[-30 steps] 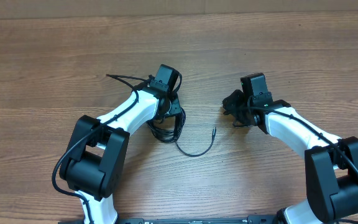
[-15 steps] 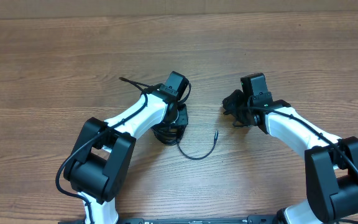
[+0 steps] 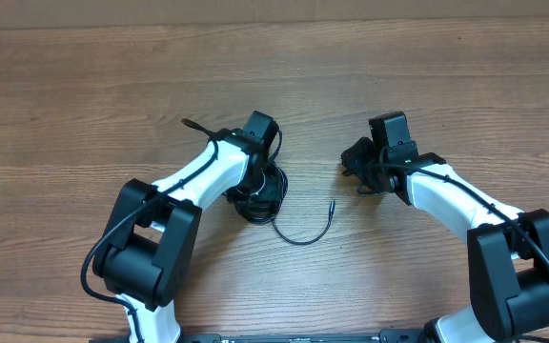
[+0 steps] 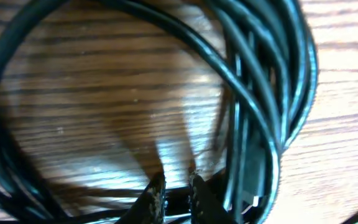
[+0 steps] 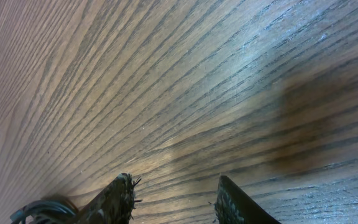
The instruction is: Untangle cables
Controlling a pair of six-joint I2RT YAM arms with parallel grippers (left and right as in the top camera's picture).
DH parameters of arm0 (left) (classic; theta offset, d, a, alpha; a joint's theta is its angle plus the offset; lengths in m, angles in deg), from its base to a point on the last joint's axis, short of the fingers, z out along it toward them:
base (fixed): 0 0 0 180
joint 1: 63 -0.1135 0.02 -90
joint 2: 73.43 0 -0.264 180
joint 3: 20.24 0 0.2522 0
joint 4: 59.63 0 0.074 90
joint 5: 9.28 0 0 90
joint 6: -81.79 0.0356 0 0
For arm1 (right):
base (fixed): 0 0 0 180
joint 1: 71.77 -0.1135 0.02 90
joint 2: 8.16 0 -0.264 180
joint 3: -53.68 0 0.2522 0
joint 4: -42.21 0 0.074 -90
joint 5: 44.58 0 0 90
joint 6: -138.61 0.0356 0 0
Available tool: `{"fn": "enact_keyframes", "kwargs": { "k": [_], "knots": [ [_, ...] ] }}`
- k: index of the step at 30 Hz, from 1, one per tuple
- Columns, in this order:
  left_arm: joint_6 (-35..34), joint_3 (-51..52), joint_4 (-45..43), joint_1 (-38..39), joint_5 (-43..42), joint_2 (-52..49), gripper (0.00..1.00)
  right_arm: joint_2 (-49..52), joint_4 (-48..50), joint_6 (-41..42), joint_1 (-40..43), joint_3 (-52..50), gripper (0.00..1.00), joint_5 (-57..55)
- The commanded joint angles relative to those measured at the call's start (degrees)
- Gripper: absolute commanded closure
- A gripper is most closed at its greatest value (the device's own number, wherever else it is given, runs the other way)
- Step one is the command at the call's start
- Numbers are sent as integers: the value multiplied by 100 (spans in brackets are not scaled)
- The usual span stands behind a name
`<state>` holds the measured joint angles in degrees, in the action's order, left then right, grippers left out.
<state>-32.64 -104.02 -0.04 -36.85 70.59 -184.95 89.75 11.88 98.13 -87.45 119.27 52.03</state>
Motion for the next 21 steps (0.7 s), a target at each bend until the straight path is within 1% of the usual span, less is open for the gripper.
{"fn": "enact_keyframes", "kwargs": {
  "k": [1,2,3,4,5,9,12,15,21],
  "knots": [
    [837,85,286,-219,785,-68,81,22,-2,0,-7,-42,58,-55],
    [837,87,334,-243,1165,-68,81,22,-2,0,-7,-42,58,-55],
    [835,87,367,-269,1720,-68,80,22,-2,0,-7,-42,58,-55],
    [793,87,354,-280,2052,-68,80,22,-4,0,-7,-42,58,-52],
    [748,87,297,-291,2203,-68,81,22,-2,0,-7,-42,58,-52],
    [776,90,-415,-332,2341,-68,82,22,-9,0,-7,-42,58,-52],
    [774,90,-848,-332,2758,-68,82,22,-39,0,-7,-42,58,-52],
    [776,90,-1147,-332,2992,-68,83,22,-35,0,-7,-42,58,-55],
    [817,90,-1711,-332,3003,-68,85,22,-20,0,-7,-42,57,-55]
  ]
}}
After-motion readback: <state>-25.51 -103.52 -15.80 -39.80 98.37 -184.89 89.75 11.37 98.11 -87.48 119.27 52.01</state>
